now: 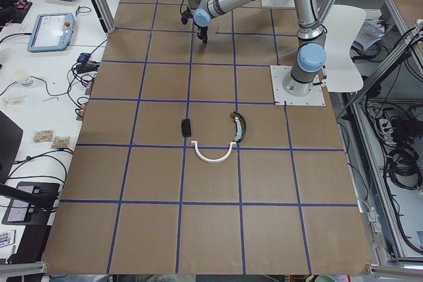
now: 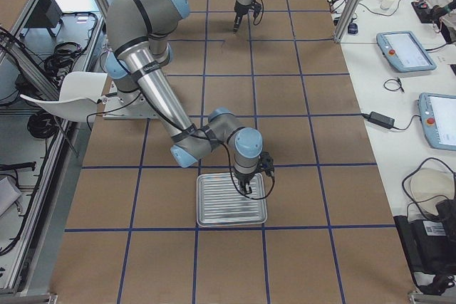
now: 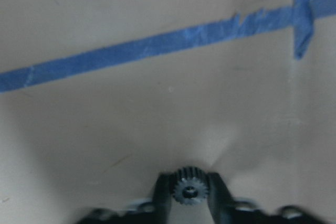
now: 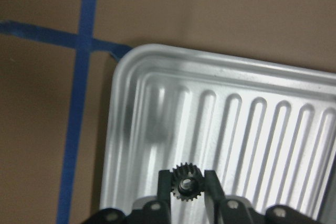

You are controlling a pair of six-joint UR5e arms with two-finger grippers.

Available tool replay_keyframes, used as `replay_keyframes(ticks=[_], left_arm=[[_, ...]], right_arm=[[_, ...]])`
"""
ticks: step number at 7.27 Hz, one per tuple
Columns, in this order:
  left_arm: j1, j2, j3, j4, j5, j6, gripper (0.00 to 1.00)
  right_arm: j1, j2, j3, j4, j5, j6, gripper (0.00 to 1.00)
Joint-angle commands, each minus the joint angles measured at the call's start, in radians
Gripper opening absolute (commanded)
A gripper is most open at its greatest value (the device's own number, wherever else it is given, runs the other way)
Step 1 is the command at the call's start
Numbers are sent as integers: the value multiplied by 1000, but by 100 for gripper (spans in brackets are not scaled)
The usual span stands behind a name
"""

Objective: Place bearing gear from tray to pile

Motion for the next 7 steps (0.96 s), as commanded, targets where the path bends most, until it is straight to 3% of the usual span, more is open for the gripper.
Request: replay_keyframes(ticks=[1, 3, 4, 5, 7], left_arm=[[98, 28, 63, -59, 54, 12, 0], [291, 87, 135, -154, 77, 168, 0], [394, 113, 146, -162, 83, 255, 0], [524, 130, 137, -159, 87, 341, 0], [773, 128, 115, -156, 78, 512, 0]], right_arm=[[184, -158, 22, 165, 43, 203, 8], [480, -305, 136, 178, 49, 573, 8], [664, -349, 184, 212, 75, 847, 9], [855, -342, 190, 189, 100, 1156, 9], [1153, -253, 192, 74, 102, 1504, 9]])
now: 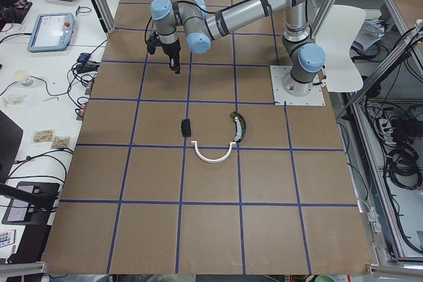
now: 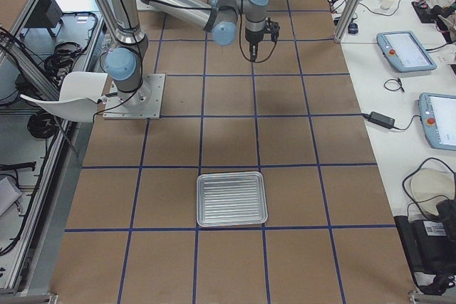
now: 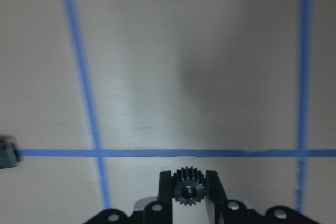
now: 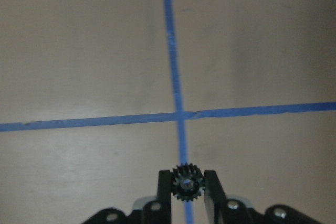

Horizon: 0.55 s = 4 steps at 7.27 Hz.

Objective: Place bearing gear from tray to pile

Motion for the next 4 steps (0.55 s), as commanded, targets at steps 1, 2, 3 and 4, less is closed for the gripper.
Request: replay_keyframes(ticks=[1, 2, 3, 4], left_arm=[[247, 5, -49, 12, 4, 223, 0], [345, -12, -78, 14, 4, 266, 0], [399, -44, -103, 25, 4, 268, 0], [403, -57, -136, 26, 4, 274, 0]], right_arm=[[303, 102, 2, -148, 6, 344, 13], [371, 167, 4, -237, 8, 369, 14], [399, 222, 1, -292, 12, 371, 12], [400, 236, 5, -297, 25, 371, 19]])
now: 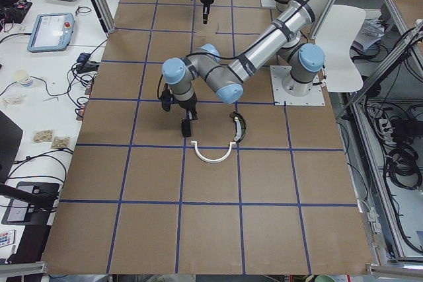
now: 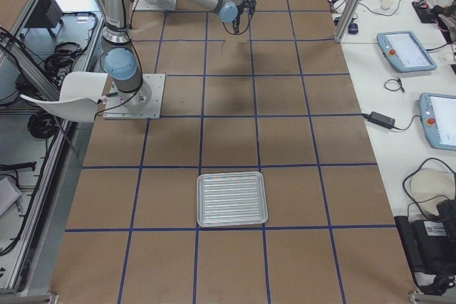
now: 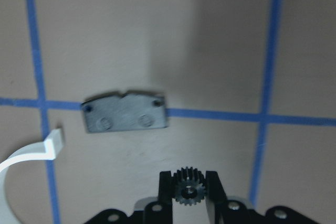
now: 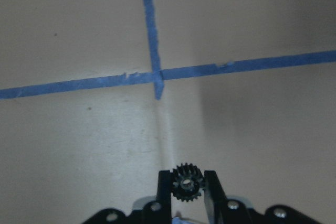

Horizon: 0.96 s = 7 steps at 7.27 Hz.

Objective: Place bearing gear from tray to pile

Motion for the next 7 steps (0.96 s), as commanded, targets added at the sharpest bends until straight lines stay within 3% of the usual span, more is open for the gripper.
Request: replay_keyframes(ticks=[1, 2, 3, 5, 6, 7], left_arm=[[38, -35, -61, 24, 2, 17, 0], [44, -43, -64, 25, 3, 22, 0], [48, -46, -66, 25, 5, 30, 0], [48, -49, -63, 27, 5, 31, 0], [48, -51, -64, 27, 3, 31, 16], [50, -55, -64, 27, 3, 31, 40]], right_arm=[[21, 41, -4, -38, 10, -17, 49], [0, 36, -11, -40, -4, -34, 99], [-58, 21, -45, -10, -6, -75, 100], [-259, -75, -230, 355, -4, -397, 100], [-364, -107, -323, 541, -42, -560, 100], [-440, -138, -411, 642, -87, -660, 100]])
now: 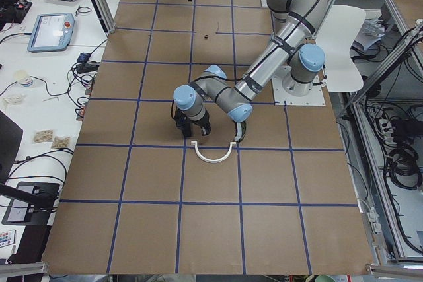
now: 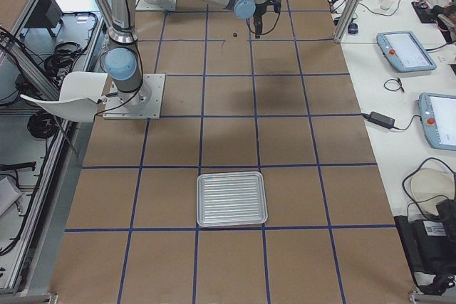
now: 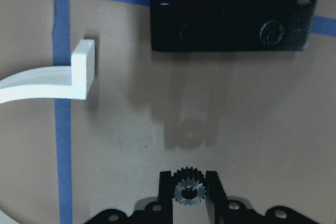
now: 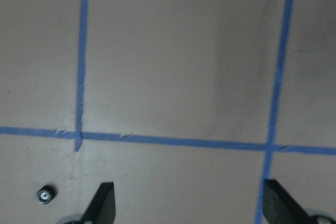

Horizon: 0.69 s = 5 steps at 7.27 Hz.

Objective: Place bearing gear from tray to pile

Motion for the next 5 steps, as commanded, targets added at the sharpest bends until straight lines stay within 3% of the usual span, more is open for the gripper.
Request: replay_keyframes(ticks=[1, 2, 4, 5], left_arm=[[0, -4, -1, 0, -2, 6, 96], [0, -4, 1, 0, -2, 14, 100], [-12, 8, 18, -1, -2, 2, 100], [-67, 23, 42, -3, -23, -25, 100]], right_arm=[[-127, -70, -172, 281, -55, -168, 100], [-127, -105, -188, 348, -46, -166, 100], [-119, -283, -140, 441, -34, -67, 100], [-116, -303, -133, 385, -32, -62, 100]])
